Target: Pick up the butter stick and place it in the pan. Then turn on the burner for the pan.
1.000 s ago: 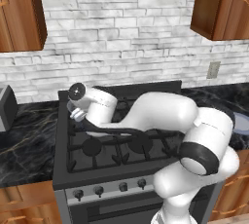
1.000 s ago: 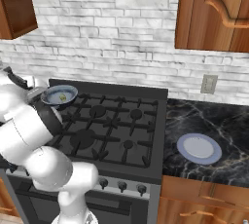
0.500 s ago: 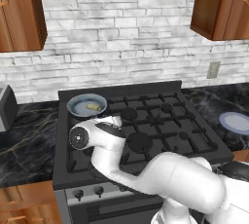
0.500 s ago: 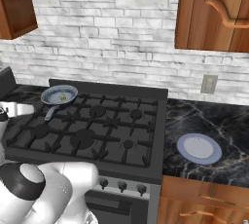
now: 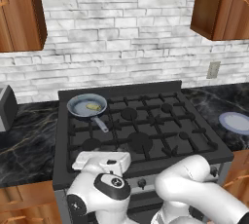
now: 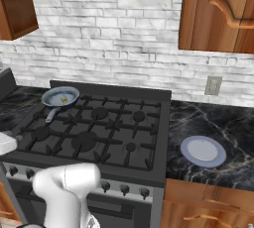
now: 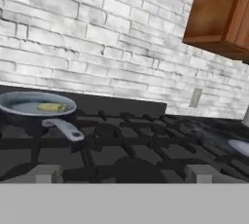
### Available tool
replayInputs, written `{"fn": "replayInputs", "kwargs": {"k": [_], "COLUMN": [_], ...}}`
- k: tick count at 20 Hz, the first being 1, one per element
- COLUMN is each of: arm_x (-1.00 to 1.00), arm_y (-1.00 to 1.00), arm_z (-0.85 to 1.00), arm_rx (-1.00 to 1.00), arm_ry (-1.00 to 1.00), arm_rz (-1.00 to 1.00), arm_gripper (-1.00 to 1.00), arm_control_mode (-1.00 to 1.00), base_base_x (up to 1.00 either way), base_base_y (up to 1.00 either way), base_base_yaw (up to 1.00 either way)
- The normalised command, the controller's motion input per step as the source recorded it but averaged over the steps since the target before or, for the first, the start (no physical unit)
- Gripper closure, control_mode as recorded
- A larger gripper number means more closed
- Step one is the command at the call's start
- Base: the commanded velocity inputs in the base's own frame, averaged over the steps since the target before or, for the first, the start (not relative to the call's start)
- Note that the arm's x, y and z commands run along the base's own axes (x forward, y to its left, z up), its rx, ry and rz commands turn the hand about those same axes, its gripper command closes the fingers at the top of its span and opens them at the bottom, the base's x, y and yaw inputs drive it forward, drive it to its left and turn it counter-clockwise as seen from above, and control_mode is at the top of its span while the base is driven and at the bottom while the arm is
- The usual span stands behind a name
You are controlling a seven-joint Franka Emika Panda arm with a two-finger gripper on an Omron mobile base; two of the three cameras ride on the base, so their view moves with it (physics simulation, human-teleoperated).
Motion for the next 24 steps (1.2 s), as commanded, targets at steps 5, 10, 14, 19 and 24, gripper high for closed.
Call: {"fn": "replayInputs", "kwargs": {"k": [5,10,14,19,24], "arm_x": [-0.65,-0.18,0.00,0.00,0.08], "arm_y": [0.00,0.01,0.09,0.22,0.31], "arm_z": [-0.48,-0.63,-0.55,-0.51,-0.50], "arm_rx": [0.00,0.01,0.08,0.08,0.04], "arm_ry": [-0.18,-0.15,-0.11,-0.08,-0.04], "arm_rz": [-0.06,0.00,0.01,0.04,0.06], "arm_gripper": [-1.00,-1.00,-1.00,-1.00,-1.00], "arm_control_mode": [-1.00,-1.00,-1.00,-1.00,-1.00], "base_base_x": [0.00,0.00,0.00,0.00,0.00], "base_base_y": [0.00,0.00,0.00,0.00,0.00], "base_base_yaw": [0.00,0.00,0.00,0.00,0.00]}}
